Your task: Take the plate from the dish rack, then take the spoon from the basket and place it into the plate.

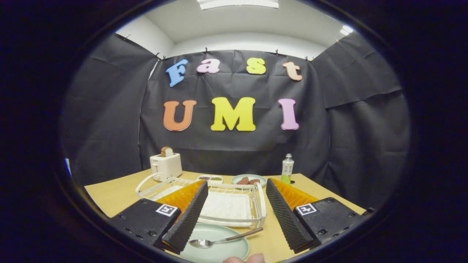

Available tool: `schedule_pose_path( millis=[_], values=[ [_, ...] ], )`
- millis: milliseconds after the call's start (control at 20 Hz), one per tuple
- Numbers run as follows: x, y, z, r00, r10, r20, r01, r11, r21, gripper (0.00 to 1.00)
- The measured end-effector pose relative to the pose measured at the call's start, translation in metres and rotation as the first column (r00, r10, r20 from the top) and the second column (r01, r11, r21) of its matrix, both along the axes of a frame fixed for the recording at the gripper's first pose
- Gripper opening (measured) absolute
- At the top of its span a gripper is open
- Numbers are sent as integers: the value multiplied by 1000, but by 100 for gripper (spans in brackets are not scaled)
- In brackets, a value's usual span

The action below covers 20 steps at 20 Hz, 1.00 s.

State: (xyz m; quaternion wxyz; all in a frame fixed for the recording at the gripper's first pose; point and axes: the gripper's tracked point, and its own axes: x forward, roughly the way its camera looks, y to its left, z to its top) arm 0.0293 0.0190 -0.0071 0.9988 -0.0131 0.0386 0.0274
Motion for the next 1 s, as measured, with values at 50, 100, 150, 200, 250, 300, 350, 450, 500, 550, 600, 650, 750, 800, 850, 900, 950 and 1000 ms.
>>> schedule_pose_path(
  millis=[50,100,150,200,250,300,350,450,500,550,600,650,750,800,850,900,950,1000],
  values=[
    [-7,3,8,1000,-3,20,3,1000,4,100],
    [-14,5,17,999,-10,40,10,1000,6,100],
    [-21,5,23,998,-18,63,17,1000,3,100],
    [-27,8,29,997,-24,80,24,1000,-4,100],
    [-34,14,31,996,-19,90,20,1000,-9,100],
    [-39,19,33,995,-17,98,18,1000,-8,100],
    [-43,22,33,995,-17,99,18,1000,-4,100],
    [-48,28,31,995,-18,94,19,1000,-4,100],
    [-51,31,31,995,-17,96,18,1000,-9,100],
    [-52,32,32,995,-18,103,20,1000,-16,100],
    [-54,34,32,994,-22,106,24,1000,-18,100],
    [-55,34,32,994,-23,110,25,1000,-19,100],
    [-56,41,25,996,-6,84,6,1000,-8,100],
    [-57,42,23,998,2,71,-2,1000,-3,100],
    [-56,42,23,998,4,64,-4,1000,-1,100],
    [-56,42,25,998,4,68,-4,1000,-3,100],
    [-57,44,27,997,8,76,-8,1000,0,100],
    [-58,48,30,996,19,85,-20,1000,10,100]
  ],
)
